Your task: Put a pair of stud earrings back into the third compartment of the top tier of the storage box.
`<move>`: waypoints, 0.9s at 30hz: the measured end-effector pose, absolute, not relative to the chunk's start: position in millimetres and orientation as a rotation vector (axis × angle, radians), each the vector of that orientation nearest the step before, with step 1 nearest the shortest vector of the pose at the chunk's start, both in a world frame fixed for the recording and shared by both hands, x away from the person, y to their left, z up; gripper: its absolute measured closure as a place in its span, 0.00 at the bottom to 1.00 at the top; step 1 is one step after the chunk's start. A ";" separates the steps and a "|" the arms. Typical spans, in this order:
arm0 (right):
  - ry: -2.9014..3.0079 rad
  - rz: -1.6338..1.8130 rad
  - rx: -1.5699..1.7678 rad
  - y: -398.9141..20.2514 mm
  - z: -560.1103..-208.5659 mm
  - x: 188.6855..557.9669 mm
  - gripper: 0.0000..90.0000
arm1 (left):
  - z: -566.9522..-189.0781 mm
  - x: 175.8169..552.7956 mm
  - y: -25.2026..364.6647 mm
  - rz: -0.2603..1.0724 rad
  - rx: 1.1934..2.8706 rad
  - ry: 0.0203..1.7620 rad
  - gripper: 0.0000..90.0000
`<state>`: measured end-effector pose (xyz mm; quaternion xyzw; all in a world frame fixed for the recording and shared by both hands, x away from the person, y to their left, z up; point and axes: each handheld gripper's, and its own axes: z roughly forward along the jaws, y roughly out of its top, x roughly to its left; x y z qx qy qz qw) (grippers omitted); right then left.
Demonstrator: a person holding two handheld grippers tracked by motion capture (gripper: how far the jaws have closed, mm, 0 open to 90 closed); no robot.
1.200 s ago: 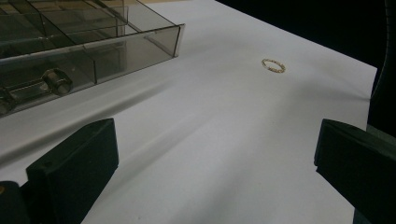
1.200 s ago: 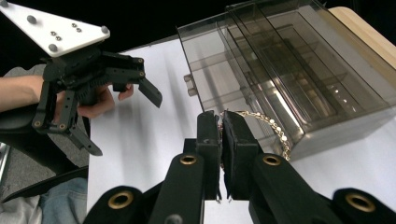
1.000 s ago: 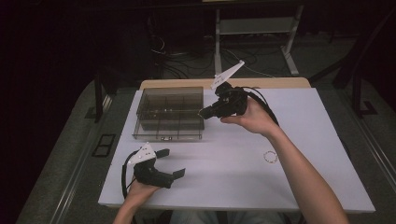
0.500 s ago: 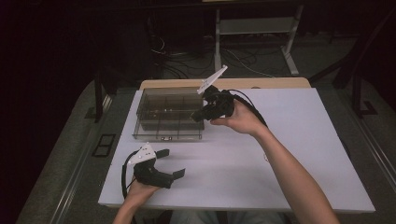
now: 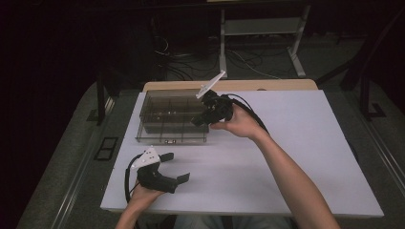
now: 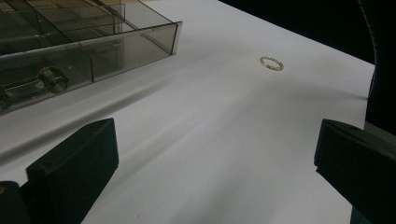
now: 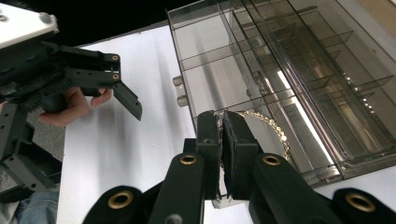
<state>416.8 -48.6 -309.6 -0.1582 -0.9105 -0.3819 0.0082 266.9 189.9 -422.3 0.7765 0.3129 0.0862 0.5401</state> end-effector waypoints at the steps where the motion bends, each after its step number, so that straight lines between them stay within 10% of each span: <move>1: -2.843 -1.191 -0.498 -48.0 -311.0 418.0 0.94 | -422.1 267.0 190.3 0.206 1.850 0.743 0.00; 27: -2.843 -1.085 -0.479 -23.3 -344.5 426.2 0.94 | -422.5 267.7 190.7 0.199 1.857 0.739 0.00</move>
